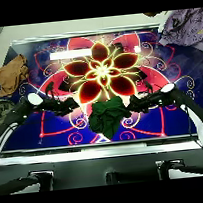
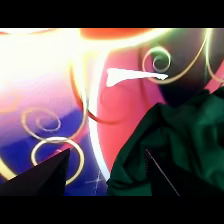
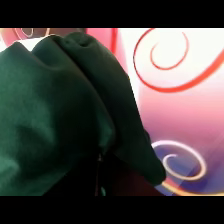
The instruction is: Fold the clothes and pants, and hang the long-sleeved shirts on hangers.
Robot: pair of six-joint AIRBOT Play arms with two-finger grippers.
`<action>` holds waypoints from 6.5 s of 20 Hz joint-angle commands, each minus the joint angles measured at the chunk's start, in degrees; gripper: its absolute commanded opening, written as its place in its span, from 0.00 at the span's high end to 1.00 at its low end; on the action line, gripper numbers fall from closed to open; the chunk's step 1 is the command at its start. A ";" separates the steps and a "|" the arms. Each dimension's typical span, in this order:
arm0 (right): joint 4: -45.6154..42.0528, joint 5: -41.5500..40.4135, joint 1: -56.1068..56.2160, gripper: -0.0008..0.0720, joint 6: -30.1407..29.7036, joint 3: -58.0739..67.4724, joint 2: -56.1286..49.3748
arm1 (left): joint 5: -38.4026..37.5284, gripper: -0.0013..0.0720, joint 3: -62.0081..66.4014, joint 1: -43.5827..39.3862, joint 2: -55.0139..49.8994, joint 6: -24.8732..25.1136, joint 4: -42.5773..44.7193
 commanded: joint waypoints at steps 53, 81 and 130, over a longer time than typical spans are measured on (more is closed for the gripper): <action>-20.79 13.22 0.11 0.95 18.32 46.16 -12.37 | -16.00 0.96 21.35 4.98 -4.35 -5.68 25.75; -20.94 13.49 0.11 0.95 15.04 46.18 -17.31 | 14.19 0.17 -33.07 12.68 24.74 7.41 -14.38; -36.44 25.03 0.11 0.95 31.76 55.56 -1.88 | -18.88 0.96 33.88 15.93 10.88 -6.34 32.61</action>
